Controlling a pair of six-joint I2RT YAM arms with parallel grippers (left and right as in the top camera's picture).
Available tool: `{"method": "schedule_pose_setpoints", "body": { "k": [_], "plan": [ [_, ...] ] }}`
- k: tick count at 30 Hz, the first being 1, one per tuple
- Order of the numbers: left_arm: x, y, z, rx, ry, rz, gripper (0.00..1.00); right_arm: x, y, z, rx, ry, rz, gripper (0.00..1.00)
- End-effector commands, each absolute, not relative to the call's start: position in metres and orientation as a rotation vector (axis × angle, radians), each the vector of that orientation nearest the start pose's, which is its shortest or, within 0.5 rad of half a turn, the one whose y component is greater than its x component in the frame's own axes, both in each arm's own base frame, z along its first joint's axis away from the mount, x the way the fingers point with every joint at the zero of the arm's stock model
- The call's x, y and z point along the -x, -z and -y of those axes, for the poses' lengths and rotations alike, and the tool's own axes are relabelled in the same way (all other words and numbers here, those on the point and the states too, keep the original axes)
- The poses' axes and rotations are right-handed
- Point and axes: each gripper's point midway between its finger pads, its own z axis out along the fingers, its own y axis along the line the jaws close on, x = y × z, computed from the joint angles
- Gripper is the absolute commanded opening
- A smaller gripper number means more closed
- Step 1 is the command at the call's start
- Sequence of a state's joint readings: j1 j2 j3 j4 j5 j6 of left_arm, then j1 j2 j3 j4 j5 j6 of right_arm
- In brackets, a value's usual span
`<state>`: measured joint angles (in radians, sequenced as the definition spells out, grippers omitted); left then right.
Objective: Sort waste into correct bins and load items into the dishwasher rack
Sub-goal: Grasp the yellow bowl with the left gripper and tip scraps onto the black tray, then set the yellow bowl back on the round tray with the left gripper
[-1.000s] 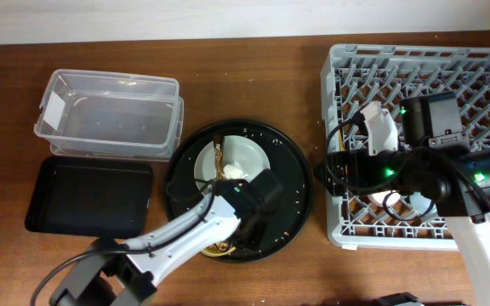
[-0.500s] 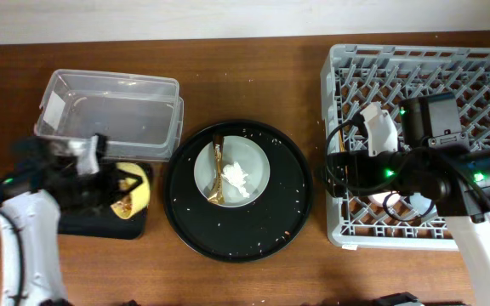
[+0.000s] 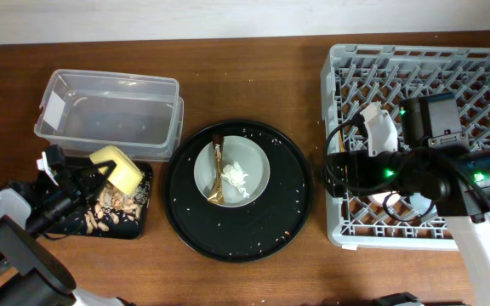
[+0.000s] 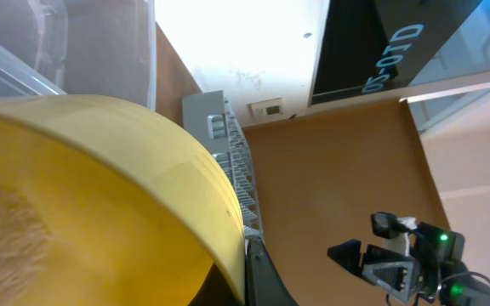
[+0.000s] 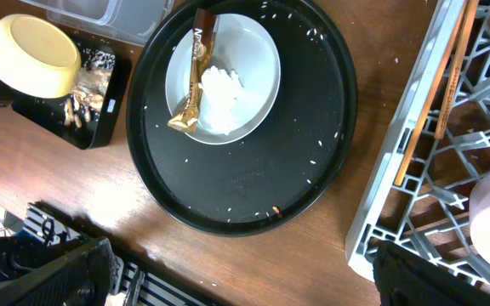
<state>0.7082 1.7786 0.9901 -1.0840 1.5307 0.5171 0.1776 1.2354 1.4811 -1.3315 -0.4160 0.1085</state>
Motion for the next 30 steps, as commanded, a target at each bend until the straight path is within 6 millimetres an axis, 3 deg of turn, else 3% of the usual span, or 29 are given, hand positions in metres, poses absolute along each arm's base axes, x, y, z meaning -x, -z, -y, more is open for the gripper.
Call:
{"method": "schedule_pose_setpoints", "body": {
  "k": [1, 4, 5, 7, 8, 9, 11, 12, 13, 14, 15, 16, 20, 22, 25, 27, 28, 30],
  "plan": [
    [-0.314, -0.169, -0.044, 0.442, 1.655, -1.8, 0.0, -0.247, -0.274, -0.115, 0.232, -0.637, -2.653, 0.98],
    [-0.313, -0.17, -0.043, 0.493, 1.69, -1.802, 0.0, -0.247, -0.274, -0.115, 0.232, -0.637, -2.654, 0.98],
    [-0.312, -0.163, -0.043, 0.386, 1.598, -1.844, 0.0, -0.246, -0.274, -0.115, 0.232, -0.638, -2.656, 0.98],
    [-0.312, -0.168, -0.043, 0.508, 1.699, -1.802, 0.0, -0.244, -0.273, -0.114, 0.23, -0.638, -2.666, 0.98],
    [-0.313, -0.168, -0.041, 0.445, 1.662, -1.817, 0.0, -0.243, -0.272, -0.114, 0.229, -0.638, -2.669, 0.98],
    [-0.31, -0.168, -0.038, 0.517, 1.711, -1.821, 0.0, -0.243, -0.272, -0.114, 0.229, -0.638, -2.669, 0.98],
    [-0.306, -0.169, -0.032, 0.413, 1.651, -1.832, 0.0, -0.243, -0.272, -0.114, 0.229, -0.638, -2.673, 0.98],
    [-0.307, -0.157, -0.037, 0.488, 1.668, -1.89, 0.0, -0.243, -0.272, -0.114, 0.229, -0.638, -2.671, 0.98],
    [-0.306, -0.166, -0.035, 0.609, 1.767, -1.844, 0.0, -0.243, -0.272, -0.114, 0.228, -0.638, -2.672, 0.98],
    [-0.303, -0.177, -0.025, 0.571, 1.779, -1.823, 0.0, -0.243, -0.272, -0.114, 0.229, -0.638, -2.672, 0.98],
    [-0.302, -0.169, -0.019, 0.369, 1.655, -1.919, 0.0, -0.243, -0.272, -0.114, 0.229, -0.638, -2.671, 0.98],
    [-0.299, -0.169, -0.014, 0.384, 1.674, -1.952, 0.0, -0.243, -0.272, -0.114, 0.229, -0.638, -2.671, 0.98],
    [-0.275, -0.21, 0.042, -0.015, 1.623, -2.088, 0.0, -0.248, -0.274, -0.115, 0.232, -0.637, -2.649, 0.98],
    [-0.257, -0.217, 0.079, -0.24, 1.582, -2.215, 0.0, -0.25, -0.275, -0.115, 0.23, -0.637, -2.639, 0.98],
    [-0.243, -0.187, 0.115, -0.34, 1.396, -2.574, 0.0, -0.25, -0.276, -0.115, 0.23, -0.636, -2.637, 0.98],
    [-0.239, -0.168, 0.143, -0.402, 1.095, -2.771, 0.0, -0.253, -0.269, -0.1, 0.085, -0.535, -2.679, 0.98],
    [-0.24, -0.163, 0.154, -0.411, 0.979, -2.808, 0.0, -0.253, -0.267, -0.095, 0.046, -0.496, -2.691, 0.98],
    [-0.24, -0.161, 0.171, -0.467, 0.908, -2.802, 0.0, -0.253, -0.266, -0.093, 0.033, -0.485, -2.696, 0.99]
  ]
}}
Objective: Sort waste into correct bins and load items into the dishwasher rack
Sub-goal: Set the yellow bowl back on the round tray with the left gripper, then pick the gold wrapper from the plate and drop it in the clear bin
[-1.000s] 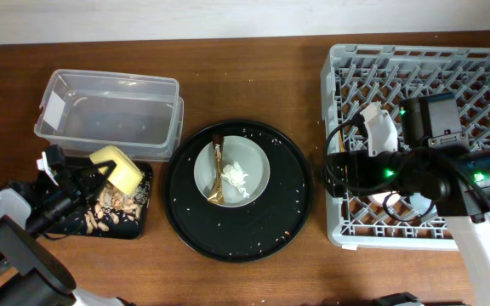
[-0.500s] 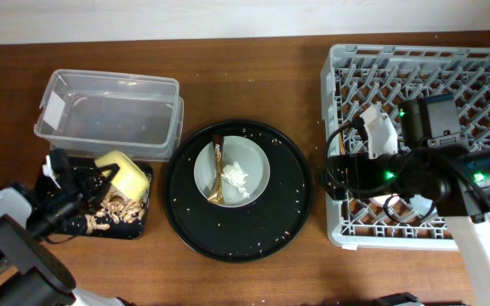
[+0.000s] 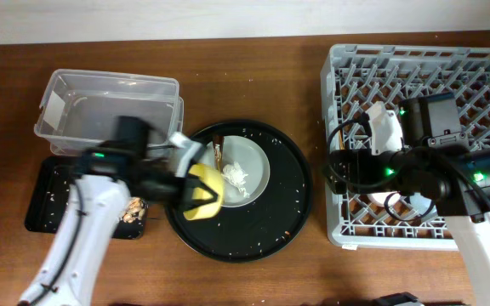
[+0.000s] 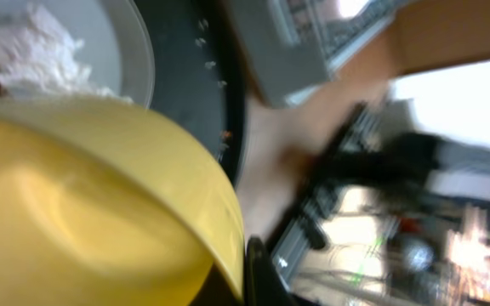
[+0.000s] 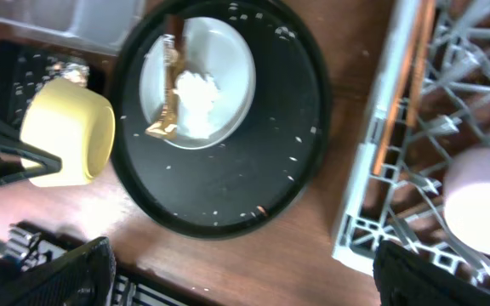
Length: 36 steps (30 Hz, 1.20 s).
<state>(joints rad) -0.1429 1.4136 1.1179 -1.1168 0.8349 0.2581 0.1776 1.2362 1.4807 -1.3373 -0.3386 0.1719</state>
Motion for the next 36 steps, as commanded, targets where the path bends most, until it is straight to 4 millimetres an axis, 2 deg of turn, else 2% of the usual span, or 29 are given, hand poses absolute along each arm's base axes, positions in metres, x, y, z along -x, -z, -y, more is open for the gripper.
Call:
{"method": "schedule_pose_setpoints", "body": {
  "k": [1, 2, 4, 6, 8, 10, 13, 15, 16, 17, 18, 19, 20, 23, 25, 27, 29, 31, 33, 36],
  "plan": [
    [-0.239, -0.16, 0.179, -0.463, 0.883, -2.81, 0.0, -0.253, -0.266, -0.093, 0.033, -0.485, -2.697, 0.98],
    [-0.235, -0.157, 0.187, -0.479, 0.841, -2.823, 0.0, -0.253, -0.266, -0.093, 0.033, -0.485, -2.697, 0.98],
    [-0.227, -0.145, 0.194, -0.541, 0.652, -2.861, 0.0, -0.253, -0.266, -0.091, 0.028, -0.471, -2.696, 0.98],
    [-0.204, -0.116, 0.21, -0.638, 0.428, -2.924, 0.0, -0.253, -0.265, -0.091, 0.024, -0.47, -2.7, 0.98],
    [-0.185, -0.092, 0.226, -0.692, 0.387, -2.994, 0.0, -0.252, -0.265, -0.091, 0.024, -0.47, -2.704, 0.98],
    [-0.175, -0.074, 0.241, -0.771, 0.359, -3.015, 0.0, -0.252, -0.265, -0.091, 0.024, -0.47, -2.704, 0.98],
    [-0.173, -0.055, 0.237, -0.811, 0.225, -3.045, 0.0, -0.252, -0.265, -0.091, 0.023, -0.47, -2.705, 0.98],
    [-0.189, -0.046, 0.222, -0.746, 0.044, -3.021, 0.0, -0.252, -0.265, -0.091, 0.023, -0.47, -2.705, 0.98],
    [-0.19, -0.046, 0.222, -0.736, 0.043, -3.021, 0.03, -0.252, -0.265, -0.091, 0.023, -0.469, -2.705, 0.98],
    [-0.189, -0.048, 0.224, -0.735, 0.066, -3.026, 0.14, -0.252, -0.265, -0.091, 0.023, -0.469, -2.705, 0.99],
    [-0.186, -0.053, 0.231, -0.74, 0.12, -3.042, 0.34, -0.252, -0.265, -0.09, 0.022, -0.465, -2.704, 0.98],
    [-0.187, -0.065, 0.237, -0.742, 0.16, -3.047, 0.49, -0.252, -0.265, -0.09, 0.021, -0.461, -2.704, 0.99],
    [-0.189, -0.074, 0.239, -0.741, 0.163, -3.042, 0.56, -0.252, -0.265, -0.09, 0.022, -0.461, -2.704, 0.98],
    [-0.217, -0.11, 0.231, -0.679, 0.06, -2.958, 0.8, -0.252, -0.265, -0.09, 0.021, -0.461, -2.704, 0.98],
    [-0.249, -0.119, 0.214, -0.57, -0.045, -2.886, 0.82, -0.252, -0.265, -0.09, 0.021, -0.461, -2.705, 0.98],
    [-0.279, -0.119, 0.193, -0.418, -0.063, -2.868, 0.81, -0.252, -0.265, -0.09, 0.021, -0.461, -2.705, 0.98],
    [-0.315, -0.109, 0.171, -0.286, 0.022, -2.876, 0.71, -0.252, -0.265, -0.09, 0.022, -0.461, -2.704, 0.98],
    [-0.336, -0.094, 0.165, -0.273, 0.118, -2.894, 0.65, -0.252, -0.265, -0.09, 0.022, -0.461, -2.704, 0.98],
    [-0.346, -0.067, 0.155, -0.245, 0.127, -2.946, 0.6, -0.252, -0.265, -0.09, 0.021, -0.461, -2.704, 0.98],
    [-0.347, -0.038, 0.162, -0.304, 0.174, -2.999, 0.5, -0.253, -0.265, -0.09, 0.022, -0.461, -2.7, 0.98]
  ]
}}
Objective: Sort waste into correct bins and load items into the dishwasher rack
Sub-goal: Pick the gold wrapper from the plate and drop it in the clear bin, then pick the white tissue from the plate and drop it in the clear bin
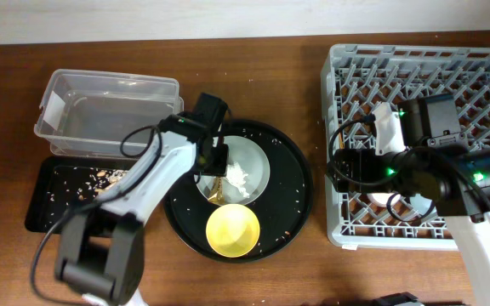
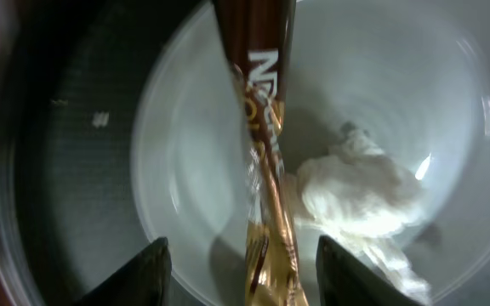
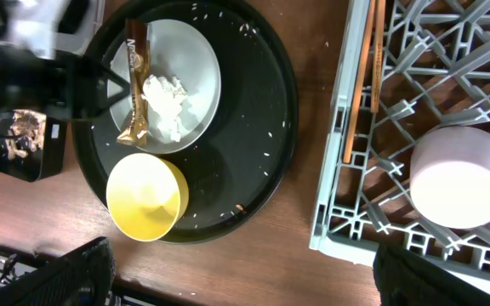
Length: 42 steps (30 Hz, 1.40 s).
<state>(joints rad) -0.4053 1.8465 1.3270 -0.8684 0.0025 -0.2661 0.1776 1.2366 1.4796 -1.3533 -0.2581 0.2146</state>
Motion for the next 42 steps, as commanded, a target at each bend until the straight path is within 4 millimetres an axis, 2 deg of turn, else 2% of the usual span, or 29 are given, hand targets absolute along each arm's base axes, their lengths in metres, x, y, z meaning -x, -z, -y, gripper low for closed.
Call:
{"method": "schedule_pose_setpoints", "body": {
  "k": [1, 2, 3, 5, 6, 7, 9, 15, 16, 17, 18, 19, 20, 22, 24, 25, 26, 27, 28, 29, 31, 32, 33, 34, 35, 37, 39, 41, 42],
  "plan": [
    [-0.349, -0.03, 0.165, -0.305, 0.189, -3.006, 0.49, -0.253, -0.265, -0.09, 0.022, -0.462, -2.698, 0.98],
    [-0.351, -0.027, 0.165, -0.306, 0.19, -3.006, 0.48, -0.254, -0.265, -0.09, 0.023, -0.462, -2.697, 0.98],
    [-0.351, -0.023, 0.165, -0.305, 0.183, -3.01, 0.4, -0.254, -0.265, -0.09, 0.023, -0.462, -2.697, 0.98],
    [-0.35, -0.018, 0.165, -0.304, 0.179, -3.024, 0.08, -0.253, -0.265, -0.09, 0.022, -0.461, -2.703, 0.98],
    [-0.349, -0.019, 0.165, -0.303, 0.181, -3.027, 0.01, -0.252, -0.265, -0.09, 0.022, -0.461, -2.704, 0.98],
    [-0.35, -0.023, 0.166, -0.296, 0.192, -3.028, 0.0, -0.252, -0.265, -0.09, 0.022, -0.461, -2.704, 0.98],
    [-0.353, -0.043, 0.167, -0.276, 0.189, -3.033, 0.01, -0.253, -0.265, -0.09, 0.023, -0.462, -2.7, 0.98],
    [-0.373, -0.128, 0.168, -0.255, 0.194, -2.958, 0.01, -0.253, -0.265, -0.09, 0.023, -0.461, -2.7, 0.98],
    [-0.386, -0.144, 0.147, -0.146, 0.12, -2.924, 0.0, -0.253, -0.265, -0.09, 0.022, -0.461, -2.7, 0.98],
    [-0.394, -0.151, 0.134, -0.085, 0.081, -2.902, 0.01, -0.253, -0.265, -0.09, 0.022, -0.461, -2.7, 0.98],
    [-0.407, -0.16, 0.111, 0.023, 0.042, -2.868, 0.01, -0.253, -0.265, -0.09, 0.023, -0.461, -2.699, 0.98],
    [-0.416, -0.163, 0.096, 0.096, 0.043, -2.844, 0.01, -0.254, -0.265, -0.09, 0.023, -0.461, -2.698, 0.98],
    [-0.431, -0.166, 0.068, 0.244, 0.053, -2.798, 0.01, -0.255, -0.266, -0.09, 0.024, -0.462, -2.693, 0.98],
    [-0.445, -0.167, 0.031, 0.449, 0.062, -2.733, 0.0, -0.257, -0.267, -0.091, 0.025, -0.463, -2.683, 0.98],
    [-0.456, -0.162, 0.009, 0.533, 0.063, -2.691, 0.01, -0.258, -0.268, -0.091, 0.026, -0.464, -2.677, 0.98],
    [-0.463, -0.153, 0.002, 0.551, 0.057, -2.679, 0.04, -0.259, -0.268, -0.091, 0.027, -0.465, -2.674, 0.98],
    [-0.469, -0.145, 0.0, 0.528, 0.045, -2.683, 0.37, -0.259, -0.268, -0.091, 0.027, -0.465, -2.674, 0.99],
    [-0.474, -0.14, 0.0, 0.502, 0.041, -2.684, 0.48, -0.258, -0.268, -0.091, 0.026, -0.465, -2.675, 0.99],
    [-0.477, -0.138, 0.0, 0.49, 0.046, -2.68, 0.48, -0.257, -0.267, -0.091, 0.026, -0.464, -2.681, 0.98],
    [-0.478, -0.145, 0.001, 0.46, 0.049, -2.669, 0.48, -0.255, -0.266, -0.09, 0.024, -0.463, -2.691, 0.98],
    [-0.476, -0.166, 0.013, 0.393, 0.13, -2.667, 0.51, -0.254, -0.265, -0.09, 0.023, -0.461, -2.697, 0.98],
    [-0.47, -0.18, 0.026, 0.368, 0.223, -2.677, 0.51, -0.254, -0.265, -0.09, 0.023, -0.462, -2.696, 0.98],
    [-0.46, -0.191, 0.043, 0.328, 0.319, -2.696, 0.51, -0.254, -0.265, -0.09, 0.023, -0.462, -2.696, 0.98],
    [-0.446, -0.195, 0.067, 0.205, 0.404, -2.733, 0.51, -0.254, -0.265, -0.09, 0.023, -0.462, -2.696, 0.98],
    [-0.428, -0.19, 0.09, 0.086, 0.409, -2.801, 0.49, -0.254, -0.265, -0.09, 0.023, -0.462, -2.697, 0.98],
    [-0.392, -0.156, 0.133, -0.16, 0.285, -2.923, 0.47, -0.254, -0.265, -0.09, 0.023, -0.462, -2.697, 0.98],
    [-0.372, -0.126, 0.164, -0.307, 0.216, -2.953, 0.48, -0.254, -0.265, -0.09, 0.024, -0.462, -2.698, 0.98],
    [-0.352, -0.091, 0.198, -0.458, 0.203, -2.937, 0.56, -0.253, -0.265, -0.09, 0.023, -0.462, -2.701, 0.98],
    [-0.346, -0.077, 0.209, -0.5, 0.201, -2.923, 0.66, -0.252, -0.265, -0.09, 0.022, -0.461, -2.704, 0.98]
  ]
}}
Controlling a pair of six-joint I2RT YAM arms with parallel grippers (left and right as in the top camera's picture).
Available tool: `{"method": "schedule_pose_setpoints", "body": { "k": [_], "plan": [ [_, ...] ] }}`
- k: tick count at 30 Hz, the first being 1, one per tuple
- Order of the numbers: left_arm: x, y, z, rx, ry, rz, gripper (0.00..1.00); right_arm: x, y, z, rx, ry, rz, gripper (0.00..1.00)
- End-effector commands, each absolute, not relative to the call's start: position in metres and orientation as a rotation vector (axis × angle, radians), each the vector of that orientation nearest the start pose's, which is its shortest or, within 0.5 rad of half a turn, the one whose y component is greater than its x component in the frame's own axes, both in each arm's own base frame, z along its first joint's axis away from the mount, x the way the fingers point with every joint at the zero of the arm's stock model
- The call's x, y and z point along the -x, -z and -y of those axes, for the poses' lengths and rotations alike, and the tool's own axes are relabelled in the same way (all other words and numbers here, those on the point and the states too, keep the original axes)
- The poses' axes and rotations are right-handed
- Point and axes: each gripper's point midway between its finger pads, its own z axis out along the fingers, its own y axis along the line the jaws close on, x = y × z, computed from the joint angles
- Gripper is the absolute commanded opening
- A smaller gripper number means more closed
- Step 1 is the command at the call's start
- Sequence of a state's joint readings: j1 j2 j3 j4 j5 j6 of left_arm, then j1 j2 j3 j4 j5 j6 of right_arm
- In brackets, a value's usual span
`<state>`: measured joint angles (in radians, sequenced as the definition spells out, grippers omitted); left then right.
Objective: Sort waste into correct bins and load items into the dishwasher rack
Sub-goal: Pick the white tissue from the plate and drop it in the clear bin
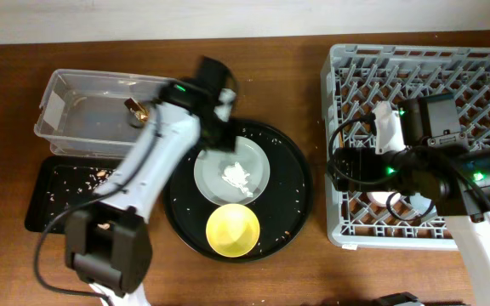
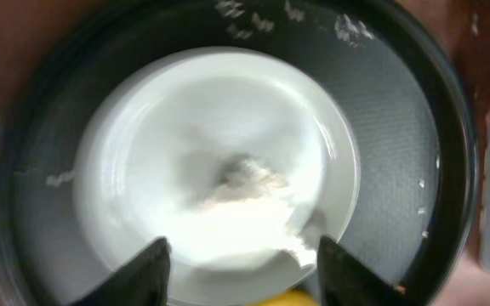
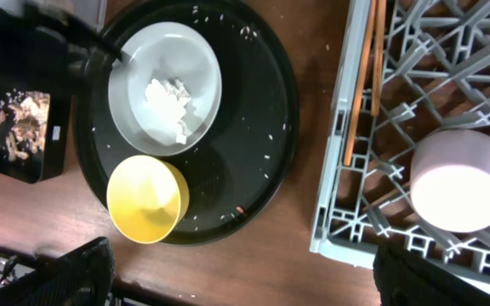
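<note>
A white plate (image 1: 232, 174) with a crumpled tissue (image 1: 235, 176) sits on the round black tray (image 1: 292, 200). In front of it stands an empty yellow bowl (image 1: 232, 229). A brown-gold wrapper (image 1: 134, 108) lies in the clear bin (image 1: 109, 115). My left gripper (image 1: 221, 134) hovers open above the plate's far edge; its view shows the tissue (image 2: 249, 178) on the plate (image 2: 143, 170), nothing between the fingers (image 2: 156, 272). My right gripper (image 3: 245, 276) stays wide open and empty, high over the dish rack's (image 1: 424, 140) left side.
A black rectangular tray (image 1: 58, 191) with food scraps lies front left. The rack holds a pink bowl (image 3: 459, 178) and chopsticks (image 3: 364, 76). Rice grains dot the round tray. The left arm reaches across the clear bin's right end.
The wrapper, which lay on the plate, is now in the clear bin. My left gripper is open again over the plate, which holds only the tissue. The right arm has not moved.
My left gripper held the yellow bowl tipped over the black scrap tray, then carried it above the round tray's left edge. After that the bowl stood empty on the round tray with the gripper open over the wrapper. Now the wrapper lies in the clear bin.
</note>
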<state>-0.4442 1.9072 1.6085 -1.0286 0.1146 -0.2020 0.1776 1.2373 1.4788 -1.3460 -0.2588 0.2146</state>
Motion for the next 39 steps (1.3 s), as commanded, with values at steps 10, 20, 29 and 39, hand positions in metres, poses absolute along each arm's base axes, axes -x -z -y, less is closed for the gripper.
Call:
{"method": "schedule_pose_setpoints", "body": {
  "k": [10, 20, 29, 39],
  "plan": [
    [-0.33, -0.011, 0.206, -0.49, 0.055, -2.862, 0.58, -0.251, -0.264, -0.09, 0.021, -0.461, -2.708, 0.98],
    [-0.397, -0.185, 0.162, -0.191, 0.066, -2.675, 0.0, -0.249, -0.263, -0.089, 0.02, -0.459, -2.719, 0.98],
    [-0.468, -0.136, 0.03, 0.184, 0.178, -2.715, 0.1, -0.249, -0.262, -0.089, 0.019, -0.459, -2.723, 0.98],
    [-0.416, -0.245, 0.04, 0.115, 0.188, -2.712, 0.77, -0.246, -0.257, -0.089, 0.013, -0.455, -2.757, 0.98]
  ]
}}
